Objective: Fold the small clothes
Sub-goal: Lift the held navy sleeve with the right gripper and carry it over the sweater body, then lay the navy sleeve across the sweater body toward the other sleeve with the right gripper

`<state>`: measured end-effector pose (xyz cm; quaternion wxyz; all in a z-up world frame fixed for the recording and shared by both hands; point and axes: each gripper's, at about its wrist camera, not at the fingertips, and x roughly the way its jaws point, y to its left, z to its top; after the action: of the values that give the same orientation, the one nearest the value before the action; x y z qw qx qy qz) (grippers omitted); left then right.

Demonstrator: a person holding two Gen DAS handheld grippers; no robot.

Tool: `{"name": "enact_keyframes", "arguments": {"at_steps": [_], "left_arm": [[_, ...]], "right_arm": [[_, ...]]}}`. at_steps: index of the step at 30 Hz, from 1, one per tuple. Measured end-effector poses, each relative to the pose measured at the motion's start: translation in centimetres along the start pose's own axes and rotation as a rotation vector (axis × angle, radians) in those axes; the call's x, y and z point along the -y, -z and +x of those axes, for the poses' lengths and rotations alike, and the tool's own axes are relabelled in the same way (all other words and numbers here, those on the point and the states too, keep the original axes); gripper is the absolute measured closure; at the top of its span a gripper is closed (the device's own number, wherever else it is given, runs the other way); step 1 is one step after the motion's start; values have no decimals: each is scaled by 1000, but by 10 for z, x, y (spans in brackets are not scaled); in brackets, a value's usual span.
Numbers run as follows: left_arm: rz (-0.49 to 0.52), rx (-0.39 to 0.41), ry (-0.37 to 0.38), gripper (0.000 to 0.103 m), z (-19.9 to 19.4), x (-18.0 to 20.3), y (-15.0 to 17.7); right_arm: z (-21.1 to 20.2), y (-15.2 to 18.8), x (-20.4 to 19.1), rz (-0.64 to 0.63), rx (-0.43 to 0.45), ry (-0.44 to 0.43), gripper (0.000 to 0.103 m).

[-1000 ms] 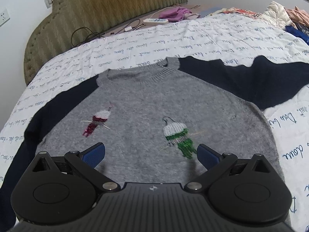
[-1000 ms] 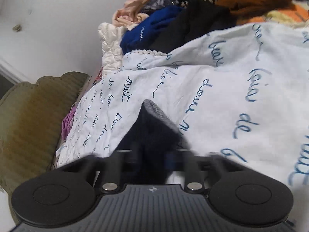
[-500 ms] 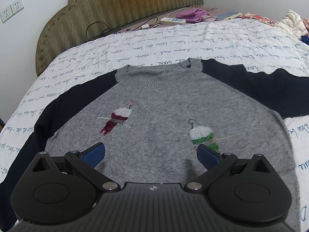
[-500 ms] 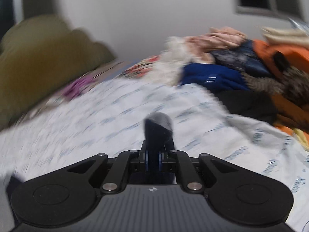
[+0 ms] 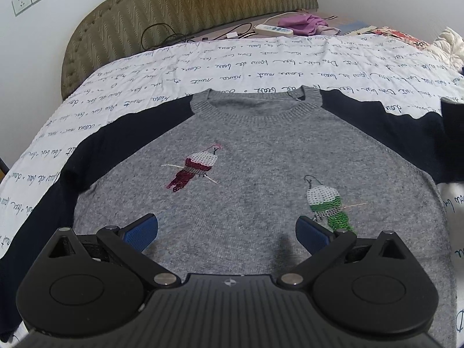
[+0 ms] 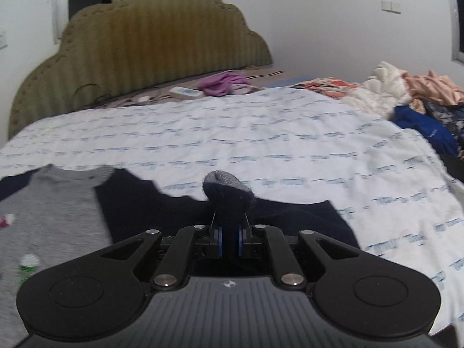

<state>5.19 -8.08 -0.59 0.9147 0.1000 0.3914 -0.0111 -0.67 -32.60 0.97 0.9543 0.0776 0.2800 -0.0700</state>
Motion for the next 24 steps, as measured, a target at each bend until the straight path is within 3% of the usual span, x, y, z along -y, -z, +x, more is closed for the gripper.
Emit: {"name": "enact_keyframes", "arguments": {"at_steps": [14,24], "left_arm": [[-15,13,-10,0,-3,-17,3],[-27,10,-24,0,-4,-39,5]], "right_arm": [[10,-2,-91,-54,-45,-165,94],[27,-5,-155,-108,-82,-222,94]]}}
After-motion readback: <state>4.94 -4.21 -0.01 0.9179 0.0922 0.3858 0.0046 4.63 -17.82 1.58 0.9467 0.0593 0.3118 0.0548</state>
